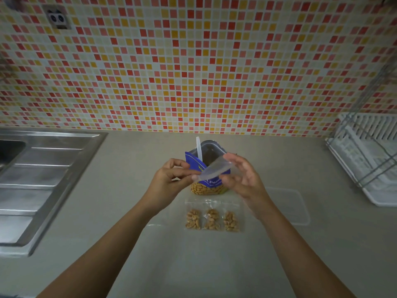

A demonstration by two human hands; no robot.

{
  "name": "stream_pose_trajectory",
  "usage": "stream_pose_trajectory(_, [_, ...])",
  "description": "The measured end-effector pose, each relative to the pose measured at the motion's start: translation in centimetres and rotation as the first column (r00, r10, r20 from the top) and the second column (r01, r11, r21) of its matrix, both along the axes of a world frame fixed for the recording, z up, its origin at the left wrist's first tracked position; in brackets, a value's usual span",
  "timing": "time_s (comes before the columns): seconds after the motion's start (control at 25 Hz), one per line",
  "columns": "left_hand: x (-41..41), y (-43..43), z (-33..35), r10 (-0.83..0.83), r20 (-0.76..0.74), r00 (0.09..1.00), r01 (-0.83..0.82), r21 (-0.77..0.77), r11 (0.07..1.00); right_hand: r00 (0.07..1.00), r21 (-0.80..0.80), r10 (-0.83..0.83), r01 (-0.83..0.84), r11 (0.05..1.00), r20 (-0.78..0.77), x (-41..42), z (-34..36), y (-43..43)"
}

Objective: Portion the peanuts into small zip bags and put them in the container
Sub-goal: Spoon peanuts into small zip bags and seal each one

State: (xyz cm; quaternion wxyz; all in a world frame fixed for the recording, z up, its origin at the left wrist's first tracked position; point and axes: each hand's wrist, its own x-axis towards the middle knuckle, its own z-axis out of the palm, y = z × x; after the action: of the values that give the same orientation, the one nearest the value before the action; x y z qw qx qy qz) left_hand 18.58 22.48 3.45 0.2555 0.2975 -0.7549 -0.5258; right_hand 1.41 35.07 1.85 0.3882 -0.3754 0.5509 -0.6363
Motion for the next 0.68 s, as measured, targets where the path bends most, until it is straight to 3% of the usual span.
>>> stream_pose_trajectory(0.08, [-0.2, 0.1, 0.7, 0.008, -0.018, 1.0, -0.006, 0.091, 0.996, 0.997, 0.021, 0.019, -0.017, 1.0, -0.071, -0.4, -0.2, 0.2])
stream_pose_trajectory(0.16, [-0.3, 0.0, 1.3, -0.012, 0.016, 1.0, 0.009, 0.14, 0.99, 0.982, 0.022, -0.067, 0.072, 0.997, -0.178, -0.6, -0.5, 0.1])
stream_pose_trajectory(0.28, [-0.6, -0.2, 1.6, -0.017, 0.09, 0.996, 0.005, 0.133, 0.991, 0.977, 0.027, -0.173, 0.177, 0.984, -0.125, -0.9, -0.2, 0.0])
stream_pose_trajectory(0.56, [-0.9, -0.5, 1.3, 0.031, 0.199, 0.979, -0.049, 0.087, 0.995, 0.99, 0.091, -0.124, 0.13, 0.987, -0.071, -1.3, 0.0, 0.6])
stream_pose_trajectory(0.6, [-1.1, -0.5, 1.4, 0.032, 0.201, 0.979, -0.054, 0.109, 0.993, 0.985, 0.097, -0.134, 0.144, 0.985, -0.106, -1.3, 0.1, 0.6])
stream_pose_trajectory(0.68, [-1.4, -0.5, 1.8, 0.006, 0.175, 0.985, -0.041, 0.197, 0.979, 0.914, 0.089, -0.225, 0.269, 0.959, -0.338, -1.1, 0.1, 0.5])
